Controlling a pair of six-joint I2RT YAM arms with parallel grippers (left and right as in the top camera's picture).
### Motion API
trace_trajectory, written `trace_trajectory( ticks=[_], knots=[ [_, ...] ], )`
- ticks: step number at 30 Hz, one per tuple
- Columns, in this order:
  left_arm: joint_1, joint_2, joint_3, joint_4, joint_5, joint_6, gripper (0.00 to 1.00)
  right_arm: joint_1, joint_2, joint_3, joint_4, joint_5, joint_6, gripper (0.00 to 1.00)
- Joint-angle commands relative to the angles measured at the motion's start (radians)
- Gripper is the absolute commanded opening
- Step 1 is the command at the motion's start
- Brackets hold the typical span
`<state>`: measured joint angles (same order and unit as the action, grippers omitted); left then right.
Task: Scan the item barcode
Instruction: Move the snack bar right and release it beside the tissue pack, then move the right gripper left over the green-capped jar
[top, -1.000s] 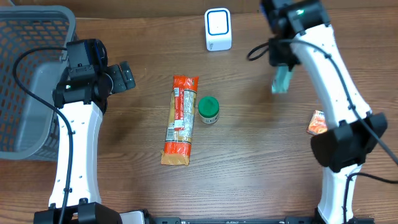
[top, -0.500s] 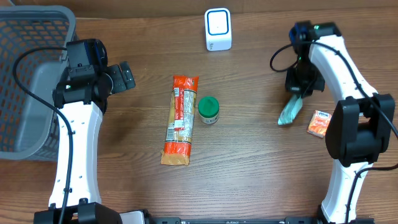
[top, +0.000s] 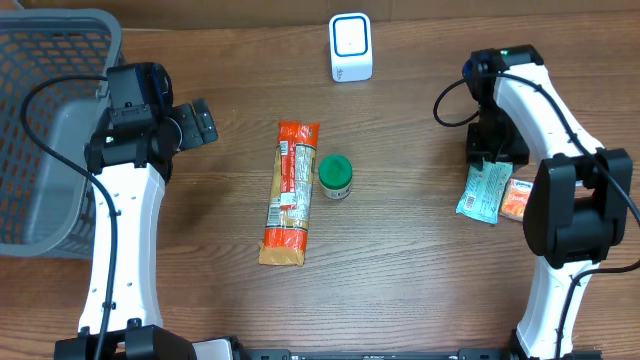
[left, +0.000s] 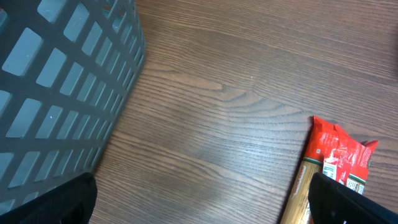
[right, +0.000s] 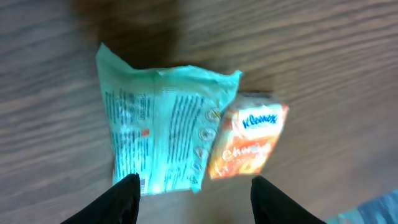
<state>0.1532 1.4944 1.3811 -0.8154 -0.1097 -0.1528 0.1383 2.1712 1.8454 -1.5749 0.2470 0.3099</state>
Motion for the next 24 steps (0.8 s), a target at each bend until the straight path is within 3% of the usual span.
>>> trace_trajectory(
  ticks=[1, 11, 14, 17, 24],
  knots=[
    [0.003, 0.01, 0.01, 0.004, -0.005, 0.019, 1.0, 0.03, -0.011, 0.095, -0.036, -0.105, 0.001, 0.57],
    [0.003, 0.01, 0.01, 0.004, -0.005, 0.019, 1.0, 0.24, -0.039, 0.114, 0.059, -0.365, -0.003, 0.58],
    [0.003, 0.01, 0.01, 0.004, -0.005, 0.019, 1.0, 0.31, -0.039, 0.114, 0.114, -0.373, 0.005, 0.6],
    [0.003, 0.01, 0.01, 0.004, -0.005, 0.019, 1.0, 0.369, -0.039, 0.114, 0.172, -0.358, 0.041, 0.68],
    [0.003, 0.01, 0.01, 0.004, -0.005, 0.019, 1.0, 0.412, -0.039, 0.114, 0.246, -0.298, 0.089, 0.7]
  ],
)
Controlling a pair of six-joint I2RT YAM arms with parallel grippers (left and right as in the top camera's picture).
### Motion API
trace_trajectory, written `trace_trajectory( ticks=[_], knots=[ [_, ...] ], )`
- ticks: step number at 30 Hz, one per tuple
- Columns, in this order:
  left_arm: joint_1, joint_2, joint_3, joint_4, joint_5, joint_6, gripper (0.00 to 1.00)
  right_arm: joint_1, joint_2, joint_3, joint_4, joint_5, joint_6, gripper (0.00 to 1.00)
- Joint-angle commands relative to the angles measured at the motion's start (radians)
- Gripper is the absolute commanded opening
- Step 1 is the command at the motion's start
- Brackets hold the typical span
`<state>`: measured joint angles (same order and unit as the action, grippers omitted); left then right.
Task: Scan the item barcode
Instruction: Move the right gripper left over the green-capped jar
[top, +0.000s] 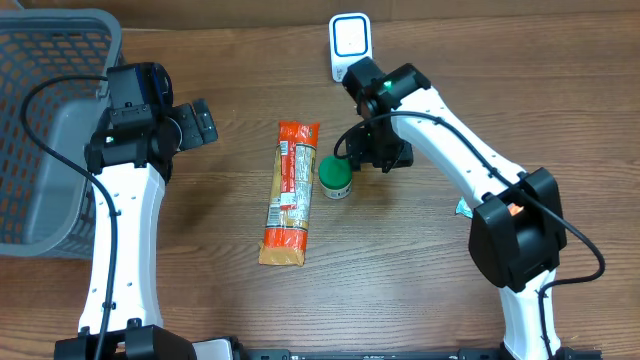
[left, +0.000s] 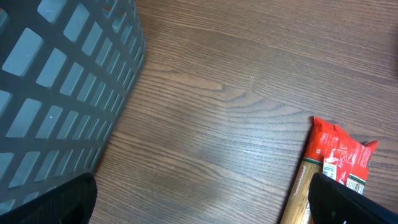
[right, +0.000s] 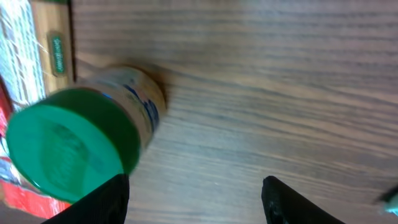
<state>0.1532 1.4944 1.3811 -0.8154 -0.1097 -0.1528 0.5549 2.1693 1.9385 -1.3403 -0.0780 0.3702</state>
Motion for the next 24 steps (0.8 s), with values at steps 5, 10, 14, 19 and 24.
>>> trace_trajectory(
  ticks=[5, 10, 14, 19, 24],
  knots=[
    [0.003, 0.01, 0.01, 0.004, -0.005, 0.019, 1.0, -0.004, -0.037, 0.021, 0.004, 0.024, 0.028, 0.7],
    [0.003, 0.01, 0.01, 0.004, -0.005, 0.019, 1.0, -0.004, -0.037, 0.021, 0.005, 0.024, 0.027, 0.74],
    [0.003, 0.01, 0.01, 0.004, -0.005, 0.019, 1.0, -0.004, -0.037, 0.021, 0.01, 0.024, 0.027, 0.74],
    [0.003, 0.01, 0.01, 0.004, -0.005, 0.019, 1.0, 0.001, -0.037, 0.021, 0.031, 0.024, 0.027, 0.74],
    [0.003, 0.01, 0.01, 0.004, -0.005, 0.019, 1.0, 0.0, -0.038, 0.026, 0.062, 0.023, 0.027, 0.74]
  ],
)
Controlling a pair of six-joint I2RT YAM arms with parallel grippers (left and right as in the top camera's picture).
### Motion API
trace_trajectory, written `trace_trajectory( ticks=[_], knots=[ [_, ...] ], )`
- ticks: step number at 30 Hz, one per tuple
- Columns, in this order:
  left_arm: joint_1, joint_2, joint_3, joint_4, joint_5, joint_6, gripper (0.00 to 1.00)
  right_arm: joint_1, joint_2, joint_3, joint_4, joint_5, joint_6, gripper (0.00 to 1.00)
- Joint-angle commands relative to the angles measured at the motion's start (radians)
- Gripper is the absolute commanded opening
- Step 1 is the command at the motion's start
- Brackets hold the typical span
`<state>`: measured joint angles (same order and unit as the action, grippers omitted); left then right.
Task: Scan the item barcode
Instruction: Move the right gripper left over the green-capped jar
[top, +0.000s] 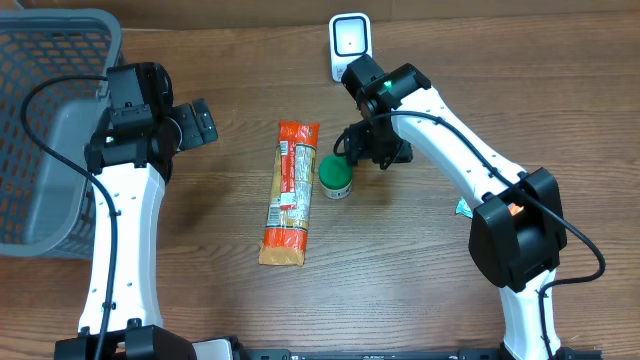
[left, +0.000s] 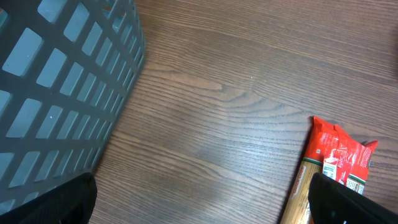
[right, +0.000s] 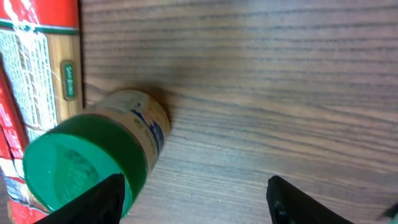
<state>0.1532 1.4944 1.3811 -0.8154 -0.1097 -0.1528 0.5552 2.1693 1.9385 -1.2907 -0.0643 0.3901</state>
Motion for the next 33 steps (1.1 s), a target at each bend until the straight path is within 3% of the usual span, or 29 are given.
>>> trace_trajectory(
  ticks=[1, 10, 14, 20, 33],
  knots=[
    [0.003, 0.01, 0.01, 0.004, -0.005, 0.019, 1.0, 0.0, -0.038, 0.035, 0.011, 0.01, 0.008, 0.74],
    [0.003, 0.01, 0.01, 0.004, -0.005, 0.019, 1.0, 0.034, -0.039, 0.108, 0.04, -0.119, 0.003, 0.73],
    [0.003, 0.01, 0.01, 0.004, -0.005, 0.019, 1.0, 0.085, -0.032, 0.098, 0.073, -0.046, 0.031, 0.74],
    [0.003, 0.01, 0.01, 0.004, -0.005, 0.019, 1.0, 0.155, -0.032, 0.057, 0.088, 0.264, 0.138, 0.82],
    [0.003, 0.01, 0.01, 0.004, -0.005, 0.019, 1.0, 0.181, -0.032, -0.07, 0.195, 0.208, 0.133, 0.84]
  ],
)
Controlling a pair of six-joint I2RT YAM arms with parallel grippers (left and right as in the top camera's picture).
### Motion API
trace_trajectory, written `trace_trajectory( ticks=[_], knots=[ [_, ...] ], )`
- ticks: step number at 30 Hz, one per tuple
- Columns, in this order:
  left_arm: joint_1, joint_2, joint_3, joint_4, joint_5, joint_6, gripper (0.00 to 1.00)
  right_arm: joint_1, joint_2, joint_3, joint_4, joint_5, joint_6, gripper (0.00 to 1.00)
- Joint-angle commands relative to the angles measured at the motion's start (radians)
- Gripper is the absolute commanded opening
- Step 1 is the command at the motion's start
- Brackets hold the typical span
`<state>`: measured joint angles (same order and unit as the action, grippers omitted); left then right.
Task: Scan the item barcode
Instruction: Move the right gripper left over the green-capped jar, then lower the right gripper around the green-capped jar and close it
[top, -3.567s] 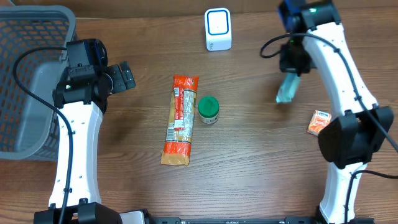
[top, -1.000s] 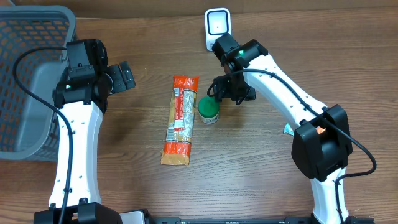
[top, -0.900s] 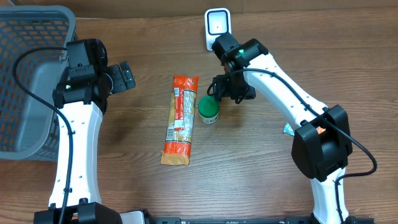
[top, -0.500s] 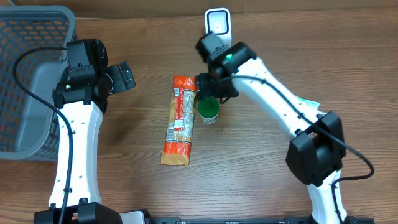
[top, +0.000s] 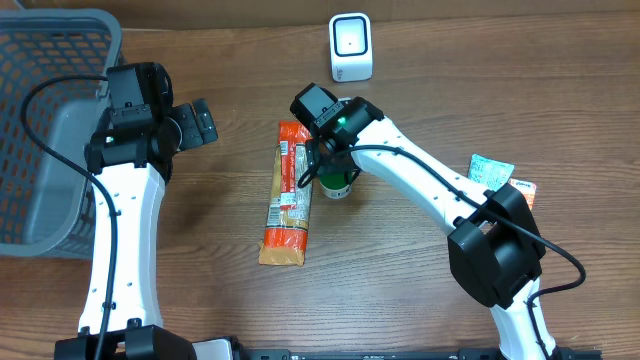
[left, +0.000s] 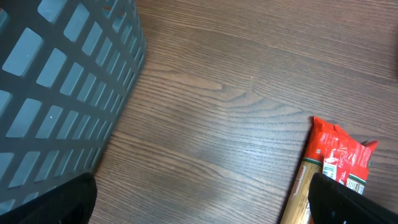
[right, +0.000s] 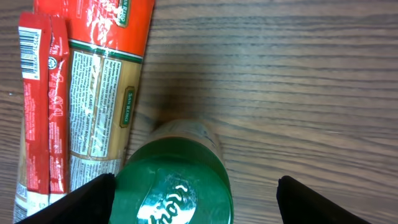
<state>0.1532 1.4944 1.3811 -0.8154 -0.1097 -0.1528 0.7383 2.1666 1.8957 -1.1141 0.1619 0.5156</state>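
A jar with a green lid (right: 174, 186) stands upright at mid-table, partly hidden under my right gripper (top: 325, 168) in the overhead view. Seen from the right wrist, my right gripper (right: 205, 202) is open and straddles the lid, whose left side is close to the left fingertip (right: 87, 199). The white scanner (top: 351, 47) stands at the back of the table. My left gripper (top: 200, 125) is open over bare wood beside the basket, holding nothing; its fingertips (left: 50, 199) show at the frame's bottom corners.
A long red and tan pasta package (top: 290, 195) lies just left of the jar. A grey mesh basket (top: 50, 130) fills the far left. A teal packet (top: 490, 172) and an orange tissue pack (top: 522, 190) lie at the right.
My right gripper was off the jar's right side and now is directly over the green lid, open. The left arm has not moved.
My right gripper was open above the teal packet and tissue pack at the right. Then it was beside the green-lidded jar at mid-table, and stayed there a moment. Now it straddles the jar's lid. The left arm stayed by the basket throughout.
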Motion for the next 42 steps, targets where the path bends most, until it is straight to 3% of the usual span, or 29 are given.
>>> trace_trajectory(
  ticks=[1, 15, 27, 31, 42],
  knots=[
    [0.003, 0.01, 0.01, 0.004, -0.005, 0.019, 1.0, -0.002, -0.029, -0.032, 0.022, -0.031, 0.008, 0.84],
    [0.003, 0.01, 0.01, 0.004, -0.005, 0.019, 1.0, 0.001, -0.029, -0.045, 0.029, -0.037, -0.002, 0.84],
    [0.003, 0.01, 0.01, 0.004, -0.005, 0.019, 1.0, 0.001, -0.031, 0.056, 0.01, 0.025, -0.156, 0.86],
    [0.003, 0.01, 0.01, 0.004, -0.005, 0.019, 1.0, 0.002, -0.031, 0.073, 0.021, 0.017, -0.241, 0.96],
    [0.003, 0.01, 0.01, 0.004, -0.005, 0.019, 1.0, 0.002, -0.024, 0.042, 0.047, -0.036, -0.263, 1.0]
  ],
)
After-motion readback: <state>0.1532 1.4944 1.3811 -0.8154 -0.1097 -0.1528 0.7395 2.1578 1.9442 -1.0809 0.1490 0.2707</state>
